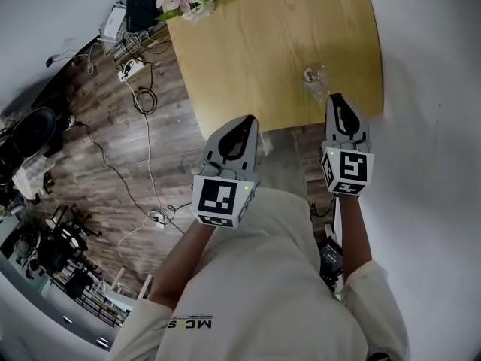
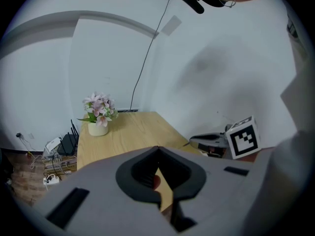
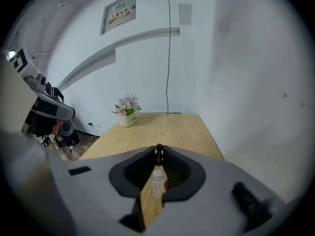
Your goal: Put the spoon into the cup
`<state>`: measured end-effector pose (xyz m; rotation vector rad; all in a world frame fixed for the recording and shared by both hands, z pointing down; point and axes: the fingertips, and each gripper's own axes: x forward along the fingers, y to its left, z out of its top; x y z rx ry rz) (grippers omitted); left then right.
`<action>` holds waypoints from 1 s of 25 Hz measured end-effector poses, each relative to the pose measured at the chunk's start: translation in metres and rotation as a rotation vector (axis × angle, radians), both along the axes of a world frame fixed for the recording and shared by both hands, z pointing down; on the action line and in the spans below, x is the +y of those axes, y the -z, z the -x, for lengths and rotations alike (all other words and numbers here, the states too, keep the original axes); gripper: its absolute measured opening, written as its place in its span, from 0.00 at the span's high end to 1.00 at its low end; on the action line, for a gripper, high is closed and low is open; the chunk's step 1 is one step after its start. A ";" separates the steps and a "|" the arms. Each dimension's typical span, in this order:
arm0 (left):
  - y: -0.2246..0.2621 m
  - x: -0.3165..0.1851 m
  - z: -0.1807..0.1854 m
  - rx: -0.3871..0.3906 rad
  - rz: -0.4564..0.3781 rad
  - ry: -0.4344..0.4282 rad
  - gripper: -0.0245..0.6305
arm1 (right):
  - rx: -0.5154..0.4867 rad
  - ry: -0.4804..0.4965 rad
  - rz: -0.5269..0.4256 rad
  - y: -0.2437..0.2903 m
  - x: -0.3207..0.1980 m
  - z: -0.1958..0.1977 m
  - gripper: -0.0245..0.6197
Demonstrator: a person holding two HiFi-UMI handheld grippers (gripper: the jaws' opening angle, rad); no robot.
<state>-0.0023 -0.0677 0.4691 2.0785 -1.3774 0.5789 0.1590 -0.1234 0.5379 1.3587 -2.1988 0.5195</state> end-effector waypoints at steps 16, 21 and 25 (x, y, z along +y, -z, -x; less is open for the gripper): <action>-0.016 0.010 0.003 -0.007 0.027 0.032 0.95 | 0.016 0.030 0.094 -0.045 -0.001 0.010 0.86; -0.007 0.012 0.006 -0.011 0.008 0.041 0.95 | 0.040 0.006 0.068 -0.036 -0.002 0.007 0.77; 0.001 0.010 0.001 -0.006 -0.012 0.032 0.95 | 0.069 -0.001 0.048 -0.024 -0.001 -0.002 0.76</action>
